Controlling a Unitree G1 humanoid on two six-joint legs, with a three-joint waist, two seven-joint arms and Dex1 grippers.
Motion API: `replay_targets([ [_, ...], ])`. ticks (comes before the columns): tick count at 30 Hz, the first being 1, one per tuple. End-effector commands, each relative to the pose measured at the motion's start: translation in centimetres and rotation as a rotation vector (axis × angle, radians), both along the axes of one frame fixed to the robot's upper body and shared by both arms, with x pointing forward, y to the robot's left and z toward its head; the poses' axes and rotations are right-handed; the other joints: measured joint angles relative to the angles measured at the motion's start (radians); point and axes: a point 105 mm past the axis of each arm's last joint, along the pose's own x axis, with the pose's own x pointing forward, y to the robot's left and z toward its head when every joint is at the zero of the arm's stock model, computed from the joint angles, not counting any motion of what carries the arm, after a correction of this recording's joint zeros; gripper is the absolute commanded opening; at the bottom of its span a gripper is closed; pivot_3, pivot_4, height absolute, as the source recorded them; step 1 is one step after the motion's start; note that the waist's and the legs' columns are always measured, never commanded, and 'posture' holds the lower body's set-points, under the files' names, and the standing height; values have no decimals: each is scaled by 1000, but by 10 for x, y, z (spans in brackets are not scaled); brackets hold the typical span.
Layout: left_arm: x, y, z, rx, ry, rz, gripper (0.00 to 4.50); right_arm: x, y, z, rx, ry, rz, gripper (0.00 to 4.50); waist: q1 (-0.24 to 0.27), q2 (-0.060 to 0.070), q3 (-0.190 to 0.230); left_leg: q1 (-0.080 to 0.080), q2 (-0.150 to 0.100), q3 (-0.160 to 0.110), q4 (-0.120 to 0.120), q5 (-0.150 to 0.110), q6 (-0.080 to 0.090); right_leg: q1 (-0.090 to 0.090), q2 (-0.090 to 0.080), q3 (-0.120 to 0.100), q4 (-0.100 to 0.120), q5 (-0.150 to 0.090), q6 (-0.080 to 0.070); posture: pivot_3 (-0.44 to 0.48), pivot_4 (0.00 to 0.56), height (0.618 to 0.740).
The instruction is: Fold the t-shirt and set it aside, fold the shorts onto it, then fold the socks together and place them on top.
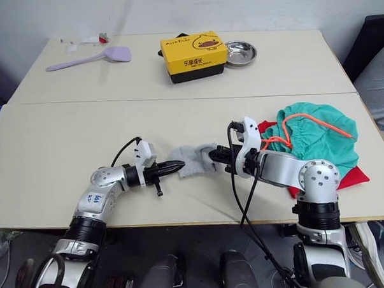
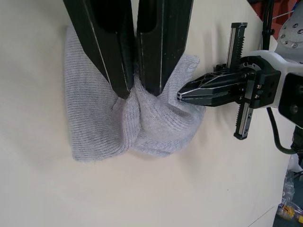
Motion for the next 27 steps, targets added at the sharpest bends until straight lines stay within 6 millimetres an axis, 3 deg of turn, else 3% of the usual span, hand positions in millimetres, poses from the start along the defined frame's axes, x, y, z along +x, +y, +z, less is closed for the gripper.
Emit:
replay_targets([
  [1,0,-1,-14,14,29,23,0,-2,10,19,44,-43,30,33,0,0,0,0,0,0,0,0,0,0,0,0,0,0,0,0,150,740],
  [15,-1,3,-21,43,53,26,0,3,57,19,128,-1,26,33,-1,0,0,0,0,0,1,0,1,0,-1,0,1,0,0,0,150,740],
  [21,-2,8,-20,46,57,38,0,-2,75,-1,78,1,88,33,-1,0,0,0,0,0,1,0,1,0,-1,0,2,0,0,0,150,740],
  [24,-3,12,-18,46,55,44,0,-3,75,-3,36,-58,142,726,-2,0,0,0,0,0,1,0,1,0,0,1,2,0,0,0,150,740],
  [27,-5,18,-15,45,52,46,0,-5,73,5,25,-145,207,1737,-5,0,0,0,0,0,1,0,1,0,0,1,2,0,0,0,150,740],
])
